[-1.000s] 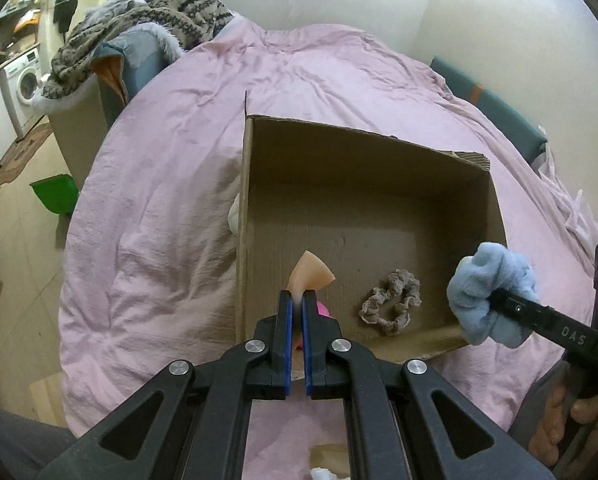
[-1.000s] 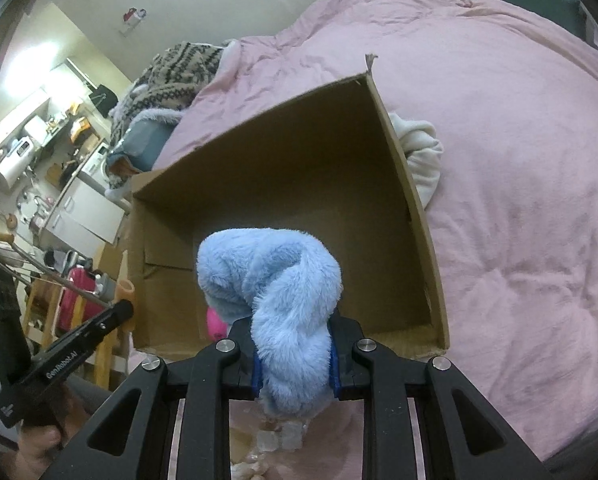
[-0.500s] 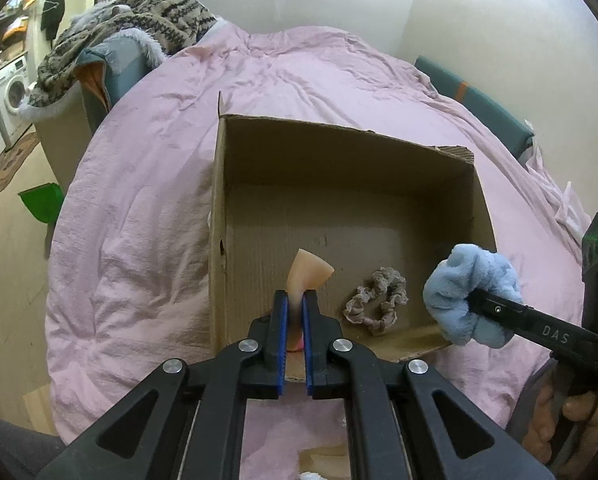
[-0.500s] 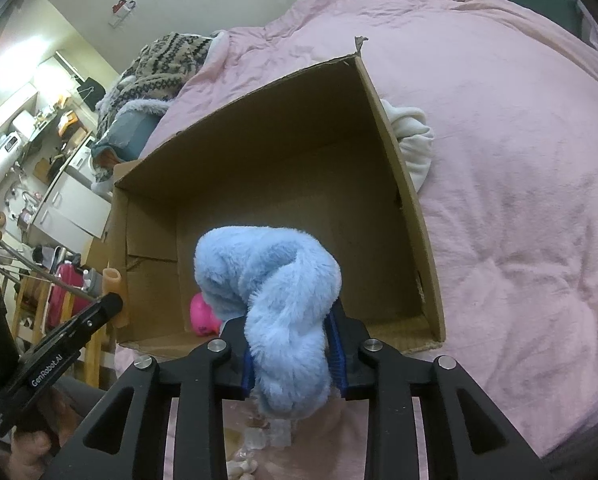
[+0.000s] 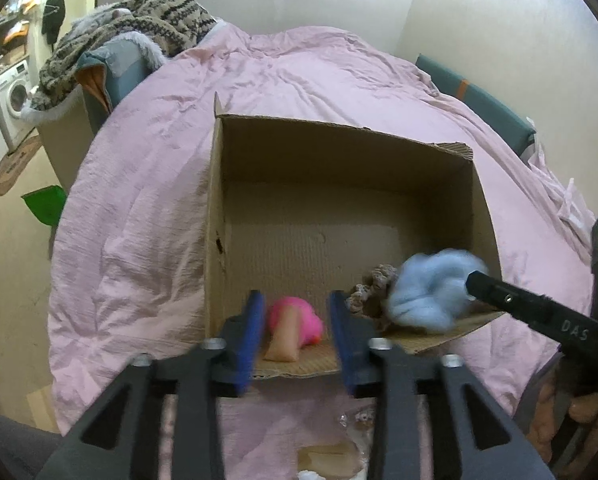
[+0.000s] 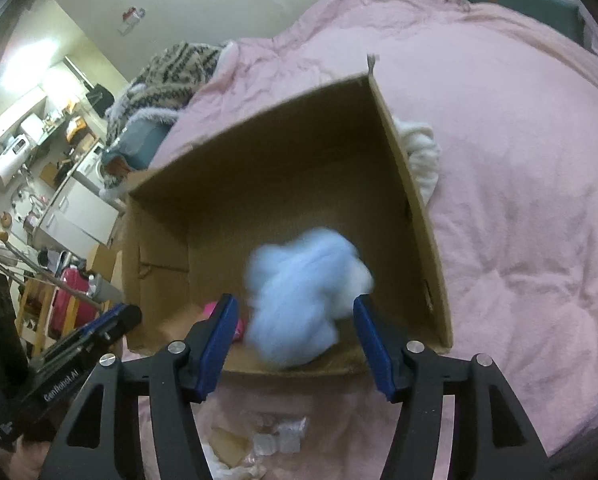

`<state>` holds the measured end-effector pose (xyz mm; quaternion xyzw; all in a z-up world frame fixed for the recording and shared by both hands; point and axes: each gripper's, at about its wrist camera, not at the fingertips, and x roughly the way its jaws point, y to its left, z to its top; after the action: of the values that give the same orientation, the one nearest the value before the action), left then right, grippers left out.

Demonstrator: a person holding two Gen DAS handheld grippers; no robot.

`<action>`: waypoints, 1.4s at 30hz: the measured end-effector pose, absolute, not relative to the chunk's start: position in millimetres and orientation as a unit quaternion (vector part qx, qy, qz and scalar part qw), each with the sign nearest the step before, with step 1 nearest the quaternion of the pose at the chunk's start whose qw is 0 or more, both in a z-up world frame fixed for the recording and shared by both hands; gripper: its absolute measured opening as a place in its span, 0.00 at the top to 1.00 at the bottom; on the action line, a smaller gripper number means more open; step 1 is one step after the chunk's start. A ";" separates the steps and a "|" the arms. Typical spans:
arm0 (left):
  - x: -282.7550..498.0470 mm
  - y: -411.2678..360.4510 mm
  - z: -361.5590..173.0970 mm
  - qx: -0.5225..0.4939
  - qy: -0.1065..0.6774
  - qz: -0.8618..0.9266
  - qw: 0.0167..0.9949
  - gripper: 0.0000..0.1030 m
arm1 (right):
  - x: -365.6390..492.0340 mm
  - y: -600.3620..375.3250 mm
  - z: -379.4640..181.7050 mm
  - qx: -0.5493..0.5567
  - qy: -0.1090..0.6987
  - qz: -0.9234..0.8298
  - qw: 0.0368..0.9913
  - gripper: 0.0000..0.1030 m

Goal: Organize soft objects
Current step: 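Move both held items over the box and open both tools, then withdraw both open tools from the box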

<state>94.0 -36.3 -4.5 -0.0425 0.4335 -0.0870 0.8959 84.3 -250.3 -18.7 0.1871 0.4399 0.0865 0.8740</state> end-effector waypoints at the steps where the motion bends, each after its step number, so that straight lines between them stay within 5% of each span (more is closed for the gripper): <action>1: 93.0 -36.1 -2.9 -0.044 0.429 -0.084 0.898 0.42 | 83.4 -249.8 -16.7 0.183 0.436 0.083 0.877 0.36; 2: 92.3 -34.9 -1.5 -0.046 0.426 -0.082 0.900 0.27 | 82.9 -250.2 -15.0 0.181 0.433 0.080 0.880 0.34; 3: 91.6 -34.3 0.1 -0.049 0.423 -0.081 0.901 0.24 | 82.6 -251.0 -14.2 0.182 0.430 0.079 0.881 0.31; 42: 69.2 -17.4 9.8 -0.049 0.431 -0.042 0.900 0.23 | 60.6 -251.0 -5.5 0.193 0.434 0.085 0.876 0.29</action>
<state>69.2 -17.4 9.8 -0.0491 0.4311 -0.0421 0.9000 60.6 -251.0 -5.5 0.1933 0.4344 0.0847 0.8757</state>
